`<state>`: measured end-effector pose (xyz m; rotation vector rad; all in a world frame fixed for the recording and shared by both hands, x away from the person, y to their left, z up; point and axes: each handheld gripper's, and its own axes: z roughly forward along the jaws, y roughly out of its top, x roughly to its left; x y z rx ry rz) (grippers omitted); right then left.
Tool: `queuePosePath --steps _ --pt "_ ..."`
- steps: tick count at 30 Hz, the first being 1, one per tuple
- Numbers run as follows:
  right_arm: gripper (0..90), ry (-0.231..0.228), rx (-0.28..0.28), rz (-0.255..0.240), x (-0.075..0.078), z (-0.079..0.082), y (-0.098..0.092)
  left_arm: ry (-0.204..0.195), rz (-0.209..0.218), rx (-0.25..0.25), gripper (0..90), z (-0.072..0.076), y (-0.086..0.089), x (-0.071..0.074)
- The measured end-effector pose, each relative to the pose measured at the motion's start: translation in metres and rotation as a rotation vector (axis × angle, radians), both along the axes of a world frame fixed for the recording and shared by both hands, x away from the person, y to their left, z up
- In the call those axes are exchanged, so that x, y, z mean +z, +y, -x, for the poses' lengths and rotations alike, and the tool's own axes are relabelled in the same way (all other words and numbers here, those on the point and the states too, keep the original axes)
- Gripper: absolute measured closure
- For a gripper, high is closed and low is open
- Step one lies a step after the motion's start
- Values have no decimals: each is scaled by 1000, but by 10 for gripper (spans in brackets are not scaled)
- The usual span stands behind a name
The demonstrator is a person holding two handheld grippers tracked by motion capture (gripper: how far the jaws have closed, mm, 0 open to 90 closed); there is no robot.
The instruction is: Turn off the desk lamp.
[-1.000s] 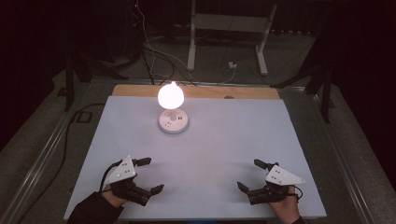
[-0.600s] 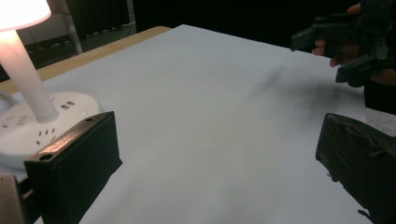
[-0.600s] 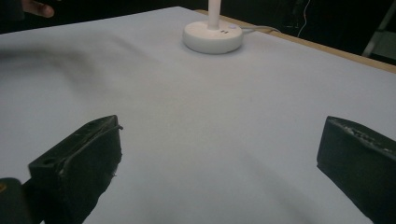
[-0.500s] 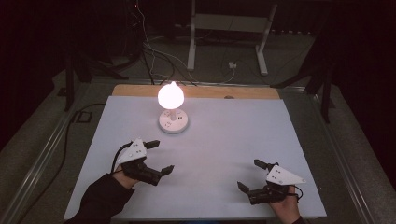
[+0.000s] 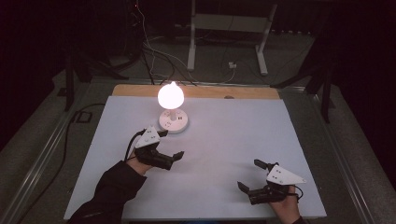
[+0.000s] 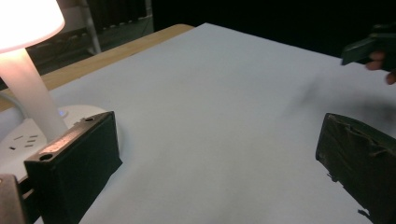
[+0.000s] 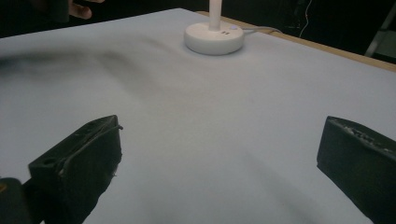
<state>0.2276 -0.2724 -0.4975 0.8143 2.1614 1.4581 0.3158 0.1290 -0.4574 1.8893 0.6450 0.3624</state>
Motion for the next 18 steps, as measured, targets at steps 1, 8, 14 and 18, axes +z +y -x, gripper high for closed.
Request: queuePosePath --steps 1,8,14,18 --pt "0 1 1 1 0 0 0 2 0 7 4 -2 -1 -1" --pt "0 2 5 2 0 0 0 16 -20 77 4 -17 -10 -8" --pt "0 5 7 2 0 0 0 39 -20 134 4 -31 -18 -9" --pt "0 3 6 1 0 0 0 45 -11 141 4 -39 -23 -10"
